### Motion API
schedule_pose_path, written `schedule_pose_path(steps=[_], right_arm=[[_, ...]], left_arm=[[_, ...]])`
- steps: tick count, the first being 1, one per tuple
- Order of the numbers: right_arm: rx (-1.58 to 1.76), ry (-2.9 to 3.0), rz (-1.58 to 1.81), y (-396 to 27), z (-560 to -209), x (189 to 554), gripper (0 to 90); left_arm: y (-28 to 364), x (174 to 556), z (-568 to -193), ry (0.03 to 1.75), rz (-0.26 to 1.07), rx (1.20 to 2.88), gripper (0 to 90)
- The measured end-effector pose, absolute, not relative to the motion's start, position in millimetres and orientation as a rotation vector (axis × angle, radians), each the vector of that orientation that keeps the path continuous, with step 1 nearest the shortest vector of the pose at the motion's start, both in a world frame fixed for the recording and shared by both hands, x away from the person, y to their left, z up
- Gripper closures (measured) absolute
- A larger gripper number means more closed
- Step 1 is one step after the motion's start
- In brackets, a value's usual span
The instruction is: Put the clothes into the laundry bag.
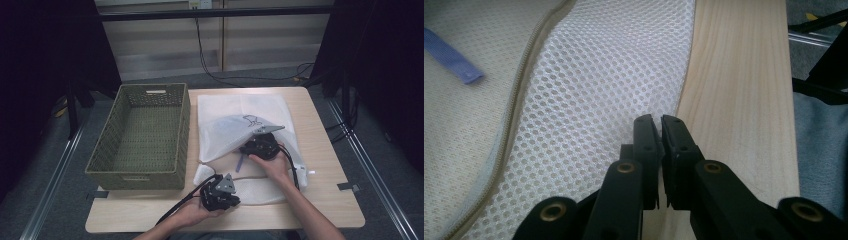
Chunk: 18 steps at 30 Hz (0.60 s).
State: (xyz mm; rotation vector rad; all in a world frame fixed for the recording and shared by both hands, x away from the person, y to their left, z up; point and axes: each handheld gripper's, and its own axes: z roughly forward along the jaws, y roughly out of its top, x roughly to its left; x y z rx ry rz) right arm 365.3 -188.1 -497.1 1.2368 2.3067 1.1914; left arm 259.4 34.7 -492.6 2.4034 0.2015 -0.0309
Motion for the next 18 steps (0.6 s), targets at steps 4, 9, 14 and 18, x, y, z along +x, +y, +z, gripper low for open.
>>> schedule_pose_path(steps=[4, 9, 14, 18], right_arm=[[1.206, 2.346, 1.258, -194, -487, 351, 58.9], [1.125, 2.375, 1.31, -203, -470, 330, 64.4], [1.11, 2.289, 1.367, -224, -450, 317, 74.8], [1.133, 2.19, 1.354, -237, -436, 327, 78.6]], left_arm=[[37, 260, -493, 0.201, -0.025, 2.398, 86.3], [37, 259, -493, 0.207, -0.025, 2.394, 86.2], [37, 260, -495, 0.211, -0.032, 2.37, 86.1], [37, 261, -494, 0.2, -0.035, 2.377, 86.1]])
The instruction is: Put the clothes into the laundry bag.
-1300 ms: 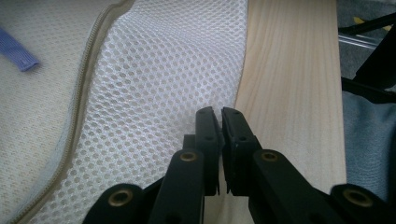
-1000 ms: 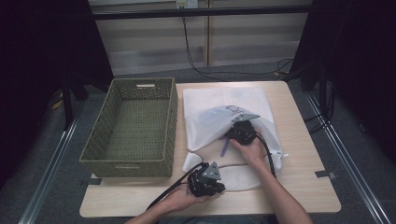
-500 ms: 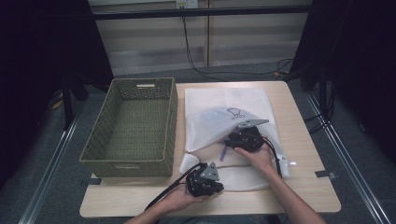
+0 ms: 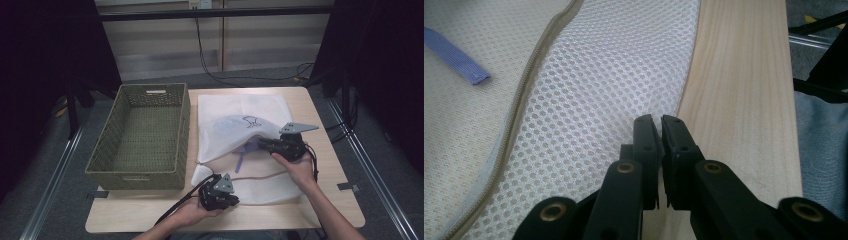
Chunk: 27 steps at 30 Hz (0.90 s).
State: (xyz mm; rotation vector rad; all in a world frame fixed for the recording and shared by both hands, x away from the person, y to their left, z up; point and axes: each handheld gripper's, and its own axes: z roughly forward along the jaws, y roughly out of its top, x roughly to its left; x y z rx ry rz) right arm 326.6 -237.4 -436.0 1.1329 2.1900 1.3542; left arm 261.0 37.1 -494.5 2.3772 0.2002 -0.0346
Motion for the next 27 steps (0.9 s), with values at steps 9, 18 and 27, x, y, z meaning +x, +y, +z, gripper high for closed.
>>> schedule_pose_path(steps=[9, 18, 27], right_arm=[[1.198, 2.156, 1.259, -250, -453, 354, 78.2], [1.2, 2.211, 1.183, -247, -471, 358, 74.4], [1.2, 2.23, 1.187, -242, -471, 356, 86.9]], left_arm=[[37, 259, -495, 0.211, -0.026, 2.371, 86.2], [37, 260, -495, 0.209, -0.035, 2.366, 86.1], [37, 261, -494, 0.213, -0.03, 2.388, 85.7]])
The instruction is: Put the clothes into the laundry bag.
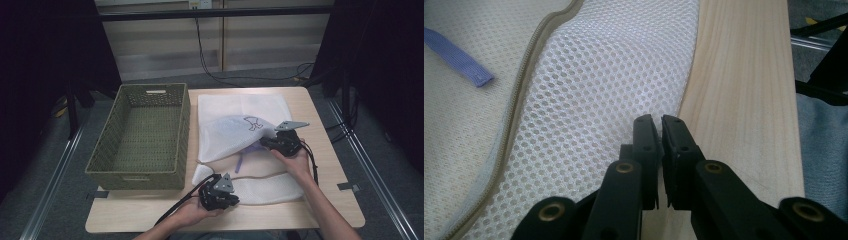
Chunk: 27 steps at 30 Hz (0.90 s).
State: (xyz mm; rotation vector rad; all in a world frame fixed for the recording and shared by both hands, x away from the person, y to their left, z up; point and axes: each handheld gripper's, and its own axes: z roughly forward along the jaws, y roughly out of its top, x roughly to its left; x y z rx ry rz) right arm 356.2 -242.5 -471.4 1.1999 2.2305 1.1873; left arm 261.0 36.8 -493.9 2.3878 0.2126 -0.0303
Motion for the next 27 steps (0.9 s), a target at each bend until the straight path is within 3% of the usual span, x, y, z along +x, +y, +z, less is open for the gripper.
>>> schedule_pose_path(steps=[27], right_arm=[[1.081, 2.259, 1.427, -243, -425, 314, 88.9]], left_arm=[[30, 267, -494, 0.259, -0.04, 2.385, 86.2]])
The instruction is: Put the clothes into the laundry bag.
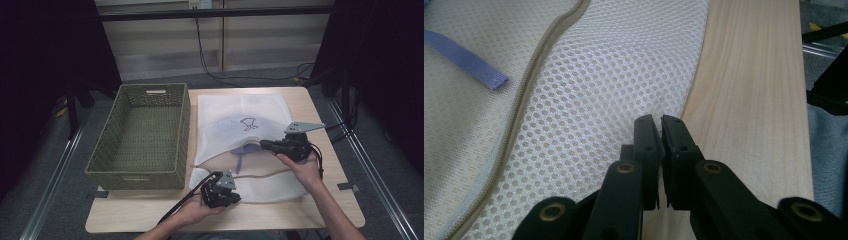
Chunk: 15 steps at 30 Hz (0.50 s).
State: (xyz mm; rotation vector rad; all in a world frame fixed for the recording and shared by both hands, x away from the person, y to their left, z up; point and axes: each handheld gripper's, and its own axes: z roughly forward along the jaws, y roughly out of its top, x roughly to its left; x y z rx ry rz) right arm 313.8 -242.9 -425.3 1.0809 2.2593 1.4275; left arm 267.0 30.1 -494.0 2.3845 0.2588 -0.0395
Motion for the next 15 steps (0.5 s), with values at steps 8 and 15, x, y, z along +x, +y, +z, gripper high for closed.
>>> schedule_pose_path(steps=[8, 15], right_arm=[[1.039, 2.277, 1.46, -239, -419, 304, 88.8], [1.016, 2.323, 1.439, -237, -425, 293, 88.8]], left_arm=[[29, 268, -496, 0.291, -0.051, 2.354, 86.2], [27, 268, -495, 0.288, -0.058, 2.364, 86.2]])
